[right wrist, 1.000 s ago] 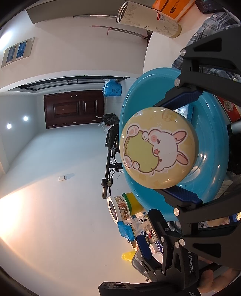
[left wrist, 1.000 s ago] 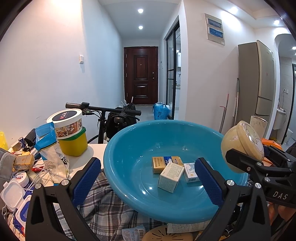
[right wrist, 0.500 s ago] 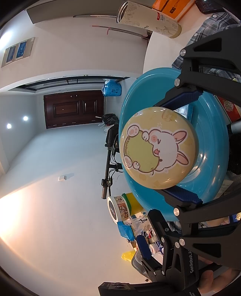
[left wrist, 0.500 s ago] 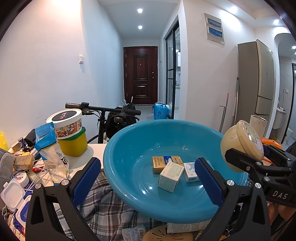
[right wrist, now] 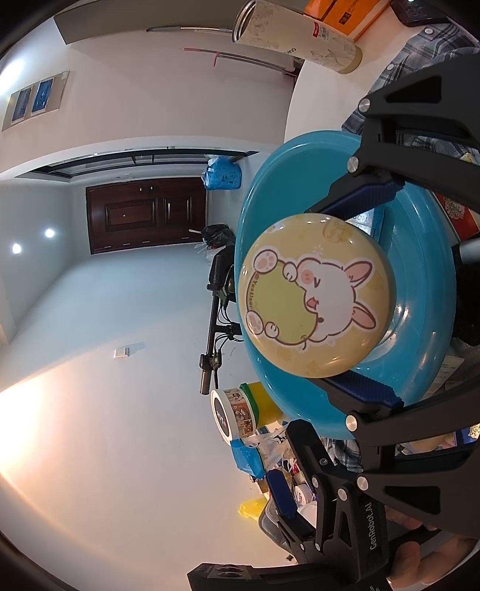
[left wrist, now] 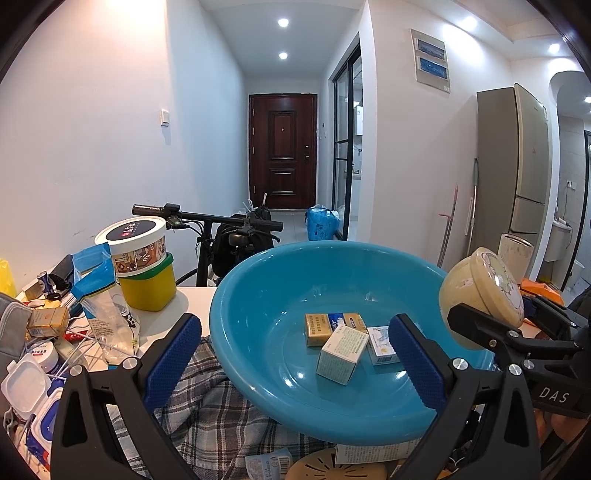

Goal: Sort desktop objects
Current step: 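Hold the yellow sheep tin above the basin with the right gripper, then open the right gripper to drop the yellow sheep tin into the basin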

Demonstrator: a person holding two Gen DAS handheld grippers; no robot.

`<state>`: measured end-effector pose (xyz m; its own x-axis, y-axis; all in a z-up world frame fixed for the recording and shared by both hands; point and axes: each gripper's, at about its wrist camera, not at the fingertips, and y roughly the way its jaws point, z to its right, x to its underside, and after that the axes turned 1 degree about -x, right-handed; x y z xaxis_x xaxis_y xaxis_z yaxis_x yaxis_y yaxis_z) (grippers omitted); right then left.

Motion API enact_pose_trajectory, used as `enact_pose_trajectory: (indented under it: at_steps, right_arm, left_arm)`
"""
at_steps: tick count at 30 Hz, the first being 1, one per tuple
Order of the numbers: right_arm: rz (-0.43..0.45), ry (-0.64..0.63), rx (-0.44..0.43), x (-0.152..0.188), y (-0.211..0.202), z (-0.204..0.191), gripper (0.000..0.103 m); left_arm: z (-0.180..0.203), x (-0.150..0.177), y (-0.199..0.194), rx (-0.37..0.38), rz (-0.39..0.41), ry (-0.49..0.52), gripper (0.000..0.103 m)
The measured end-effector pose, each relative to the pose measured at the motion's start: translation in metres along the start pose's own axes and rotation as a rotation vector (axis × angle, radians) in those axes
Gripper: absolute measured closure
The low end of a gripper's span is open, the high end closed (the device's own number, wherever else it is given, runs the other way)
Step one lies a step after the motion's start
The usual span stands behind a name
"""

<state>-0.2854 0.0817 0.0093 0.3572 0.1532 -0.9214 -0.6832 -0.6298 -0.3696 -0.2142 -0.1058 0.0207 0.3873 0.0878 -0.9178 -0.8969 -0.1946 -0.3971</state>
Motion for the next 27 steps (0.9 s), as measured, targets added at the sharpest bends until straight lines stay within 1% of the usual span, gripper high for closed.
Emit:
enact_pose_trajectory:
  at_steps: [19,20,21,22,24,27]
  right_arm:
    - [-0.004,0.006,-0.012,0.0029,-0.0008,0.0023,0.029]
    - [-0.003,0.006,-0.010,0.0028,-0.0010,0.0018,0.024]
    - [-0.001,0.002,-0.006,0.0029,-0.0017,0.0014,0.006]
    - [0.003,-0.006,0.005,0.0023,-0.0030,0.0003,0.000]
    - [0.032,-0.023,0.041,0.0014,-0.0070,-0.0032,0.000]
    - [0.048,-0.020,0.024,-0.0001,-0.0088,-0.0039,0.000]
  left_arm:
    - [-0.0019,-0.0001,-0.0008,-0.004,0.003,-0.002,0.000]
    - [-0.0019,-0.0002,-0.0006,-0.004,0.002,-0.002,0.000]
    - [-0.0022,-0.0003,-0.0010,-0.006,0.003,-0.003,0.000]
    - [-0.0024,-0.0004,-0.0014,-0.009,0.004,-0.004,0.000]
    - [-0.0028,-0.0010,-0.0020,-0.007,0.005,-0.007,0.000]
    - [-0.0017,-0.0003,-0.0022,-0.008,0.005,-0.006,0.000]
